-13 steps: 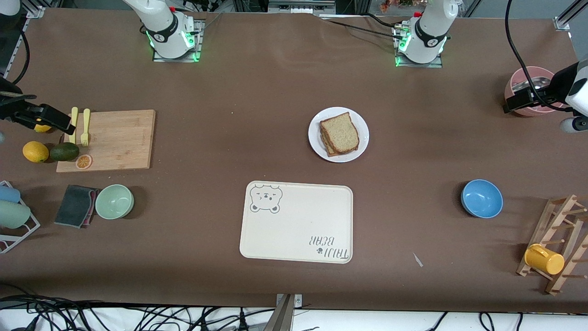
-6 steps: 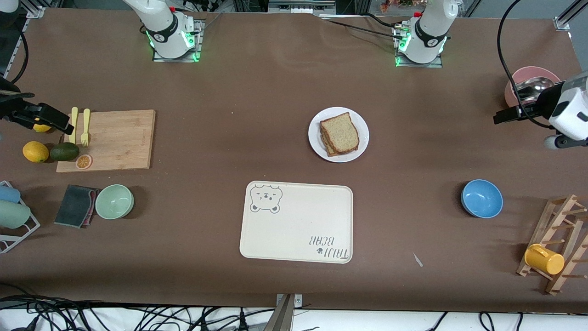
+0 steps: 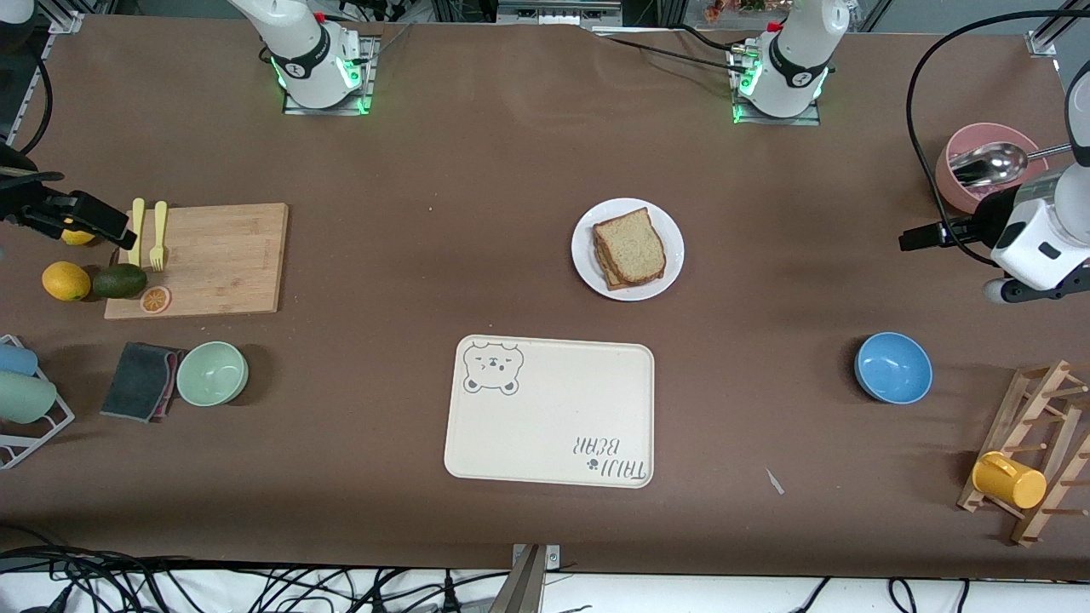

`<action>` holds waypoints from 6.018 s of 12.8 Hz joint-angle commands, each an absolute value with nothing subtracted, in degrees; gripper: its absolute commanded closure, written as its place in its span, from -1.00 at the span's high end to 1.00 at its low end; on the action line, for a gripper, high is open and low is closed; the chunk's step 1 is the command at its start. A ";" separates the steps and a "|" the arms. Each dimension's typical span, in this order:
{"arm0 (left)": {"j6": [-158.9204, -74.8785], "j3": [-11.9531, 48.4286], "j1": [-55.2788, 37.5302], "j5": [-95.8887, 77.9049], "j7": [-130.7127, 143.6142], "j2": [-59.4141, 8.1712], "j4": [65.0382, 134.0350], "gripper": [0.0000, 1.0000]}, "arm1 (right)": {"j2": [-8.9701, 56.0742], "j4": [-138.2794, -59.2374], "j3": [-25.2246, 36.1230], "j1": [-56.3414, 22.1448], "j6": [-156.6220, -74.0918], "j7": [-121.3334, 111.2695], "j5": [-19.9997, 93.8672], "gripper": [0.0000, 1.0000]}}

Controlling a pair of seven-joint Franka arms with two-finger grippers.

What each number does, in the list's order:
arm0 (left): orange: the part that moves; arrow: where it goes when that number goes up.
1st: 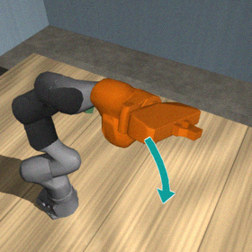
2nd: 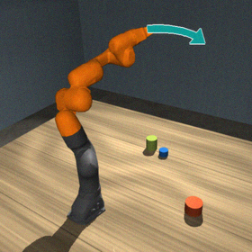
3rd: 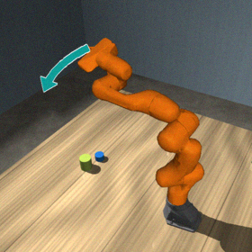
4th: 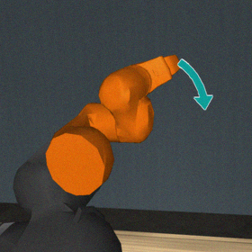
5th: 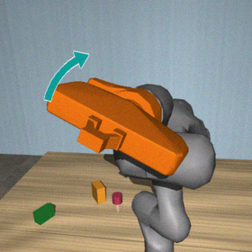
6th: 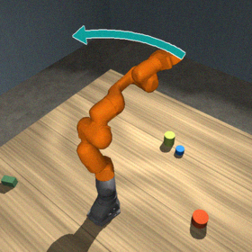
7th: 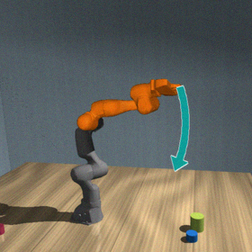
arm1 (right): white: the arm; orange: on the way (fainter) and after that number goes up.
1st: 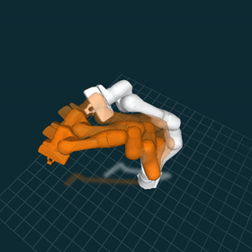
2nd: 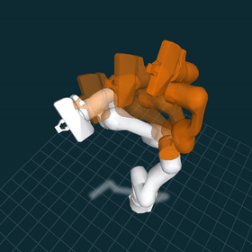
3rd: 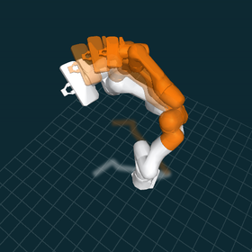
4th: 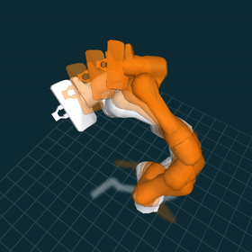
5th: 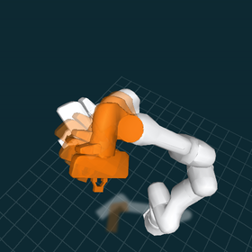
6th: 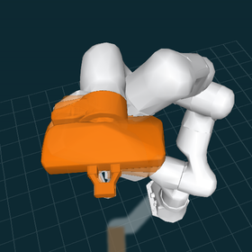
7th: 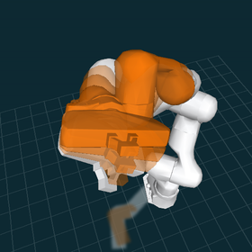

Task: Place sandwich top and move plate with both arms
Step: 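Reach the left gripper down toward the blue bowl, then move the left gripper to the white plate's rim, then close the left gripper on the white plate's rim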

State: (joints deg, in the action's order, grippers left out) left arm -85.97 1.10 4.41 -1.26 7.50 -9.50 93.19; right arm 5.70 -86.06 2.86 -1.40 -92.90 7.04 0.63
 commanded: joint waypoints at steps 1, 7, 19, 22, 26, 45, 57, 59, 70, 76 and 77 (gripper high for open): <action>-87.36 0.97 3.17 -3.08 7.38 -10.11 93.07 1.00 | 5.98 -84.99 2.72 -1.23 -92.37 7.65 1.41 1.00; -103.77 1.58 3.17 -6.50 7.38 -9.14 105.80 1.00 | 5.98 -84.99 2.64 -1.23 -92.37 7.65 1.41 1.00; -133.42 10.37 -0.26 -35.91 -5.15 -15.99 128.05 1.00 | 6.86 -84.99 2.37 -1.41 -92.55 7.56 1.23 1.00; -133.33 10.63 -0.53 -51.71 -20.50 -17.40 131.21 1.00 | 6.94 -84.99 2.37 -1.41 -92.55 7.56 1.23 1.00; -132.98 11.42 -1.14 -65.01 -36.19 -19.51 133.15 1.00 | 7.03 -84.99 2.37 -1.41 -92.90 7.56 1.23 1.00; -131.84 14.33 -0.79 -73.04 -54.49 -21.18 139.83 0.53 | 6.94 -84.99 2.81 -1.05 -92.81 6.50 1.41 1.00; -131.31 14.33 -0.18 -72.51 -54.76 -21.80 140.54 -0.29 | 6.59 -85.43 2.29 -1.41 -91.14 6.50 1.41 1.00; -131.31 14.33 -0.18 -72.60 -54.76 -22.06 140.45 -0.25 | 6.85 -85.34 2.29 -1.67 -91.32 6.50 1.32 1.00; -131.40 14.33 -0.35 -73.21 -54.67 -23.20 139.83 -0.67 | 7.03 -85.96 2.29 -1.76 -91.23 6.59 1.32 1.00; -131.48 14.33 -0.18 -73.30 -54.67 -23.47 139.83 -0.90 | 7.03 -85.61 2.81 -1.14 -91.76 5.11 0.70 1.00; -131.48 14.24 -0.18 -73.21 -54.41 -23.47 139.83 -0.90 | 7.03 -85.61 2.90 -1.23 -91.76 3.62 0.79 1.00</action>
